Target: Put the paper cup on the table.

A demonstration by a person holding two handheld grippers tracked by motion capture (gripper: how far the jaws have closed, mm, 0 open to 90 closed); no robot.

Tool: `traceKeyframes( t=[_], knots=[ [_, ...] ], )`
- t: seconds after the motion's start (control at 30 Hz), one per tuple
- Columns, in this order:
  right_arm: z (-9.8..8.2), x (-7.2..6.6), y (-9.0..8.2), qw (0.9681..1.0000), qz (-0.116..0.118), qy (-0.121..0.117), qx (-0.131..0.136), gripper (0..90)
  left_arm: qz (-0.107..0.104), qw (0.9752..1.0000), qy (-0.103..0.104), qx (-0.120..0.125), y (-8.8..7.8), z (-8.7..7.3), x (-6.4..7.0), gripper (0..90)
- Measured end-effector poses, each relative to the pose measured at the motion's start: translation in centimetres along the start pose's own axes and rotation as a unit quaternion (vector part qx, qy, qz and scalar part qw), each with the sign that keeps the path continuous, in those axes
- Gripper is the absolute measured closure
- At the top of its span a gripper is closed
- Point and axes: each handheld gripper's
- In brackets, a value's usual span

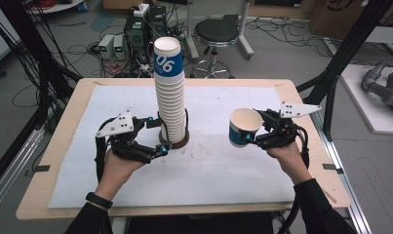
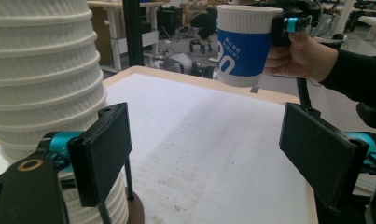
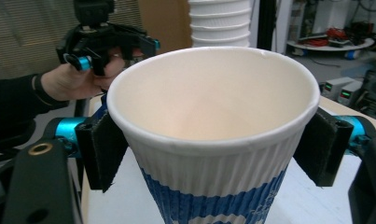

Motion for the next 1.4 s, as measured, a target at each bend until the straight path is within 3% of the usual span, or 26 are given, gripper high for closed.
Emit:
traceKeyframes(
  t=[0.2, 0.57, 1.4],
  knots=[
    [-0.3, 0.8, -1.1, 0.9996, -0.029, 0.003, -0.007, 21.2, 0.011, 0.9999, -0.001, -0.001, -0.7, -0.3, -0.4, 16.7],
    [-0.9, 2.3, -2.5, 0.9976, -0.067, 0.013, -0.007, 21.3, 0.011, 0.9999, -0.005, 0.002, -1.0, -0.7, -0.5, 16.7],
    [-3.5, 4.9, -3.4, 0.9903, -0.134, 0.036, -0.016, 21.3, 0.028, 0.9994, -0.012, -0.016, -1.1, -2.1, -1.4, 16.7]
  ],
)
Point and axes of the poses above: each handheld gripper's, and its own axes: y roughly forward along the jaws, z roughly out of its top, x roughly to its right, and after that the axes turned 7 degrees about z, right-handed
